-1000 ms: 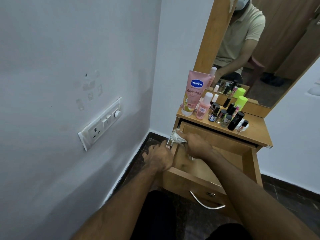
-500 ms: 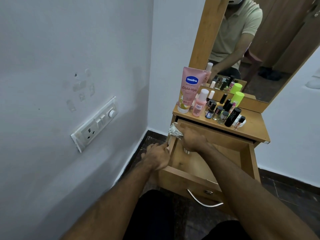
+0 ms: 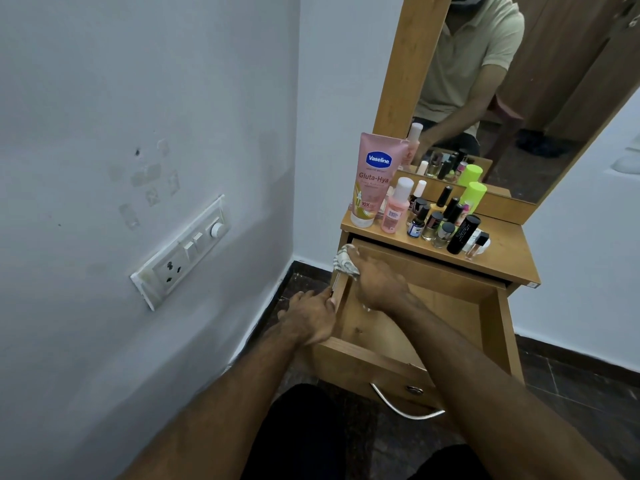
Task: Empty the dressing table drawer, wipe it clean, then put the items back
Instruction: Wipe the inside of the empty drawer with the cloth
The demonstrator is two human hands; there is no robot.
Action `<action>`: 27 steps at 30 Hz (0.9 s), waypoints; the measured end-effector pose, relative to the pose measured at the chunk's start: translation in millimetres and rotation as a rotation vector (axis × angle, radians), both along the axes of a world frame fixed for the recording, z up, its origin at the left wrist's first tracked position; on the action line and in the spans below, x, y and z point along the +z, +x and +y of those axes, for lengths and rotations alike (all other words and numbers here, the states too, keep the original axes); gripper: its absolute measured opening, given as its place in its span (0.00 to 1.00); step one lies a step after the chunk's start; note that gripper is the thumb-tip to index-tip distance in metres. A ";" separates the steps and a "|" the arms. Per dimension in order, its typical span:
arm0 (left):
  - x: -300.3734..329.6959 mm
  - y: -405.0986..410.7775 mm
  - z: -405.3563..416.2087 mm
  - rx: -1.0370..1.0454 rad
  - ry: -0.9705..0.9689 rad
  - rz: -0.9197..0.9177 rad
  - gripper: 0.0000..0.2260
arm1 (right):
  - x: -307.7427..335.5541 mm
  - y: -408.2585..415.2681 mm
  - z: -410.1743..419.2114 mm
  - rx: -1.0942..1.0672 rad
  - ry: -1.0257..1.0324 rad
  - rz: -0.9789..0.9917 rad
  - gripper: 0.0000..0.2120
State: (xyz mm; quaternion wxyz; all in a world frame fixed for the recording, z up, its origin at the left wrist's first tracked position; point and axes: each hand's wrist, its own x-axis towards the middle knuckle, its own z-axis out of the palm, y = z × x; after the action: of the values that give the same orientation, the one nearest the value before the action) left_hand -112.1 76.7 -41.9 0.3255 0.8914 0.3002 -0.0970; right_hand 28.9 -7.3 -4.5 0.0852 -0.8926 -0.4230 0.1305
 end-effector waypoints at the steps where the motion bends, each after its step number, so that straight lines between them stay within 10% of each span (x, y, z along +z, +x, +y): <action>1: 0.1 -0.1 -0.3 0.001 0.002 0.005 0.24 | 4.8 3.5 5.4 -0.027 -0.013 0.013 0.39; 15: 28.8 20.1 1.8 -0.015 0.157 0.024 0.27 | 12.6 7.2 -4.1 0.012 0.152 0.321 0.30; 27: 23.3 46.5 -9.7 0.030 0.138 -0.116 0.29 | 8.3 21.4 25.3 -0.115 -0.070 -0.034 0.33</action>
State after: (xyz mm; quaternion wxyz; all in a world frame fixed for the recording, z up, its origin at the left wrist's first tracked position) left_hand -65.6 67.0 -18.7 0.2817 0.9112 0.3001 -0.0194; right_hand 50.2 18.0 3.8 0.0542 -0.9200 -0.3676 0.1248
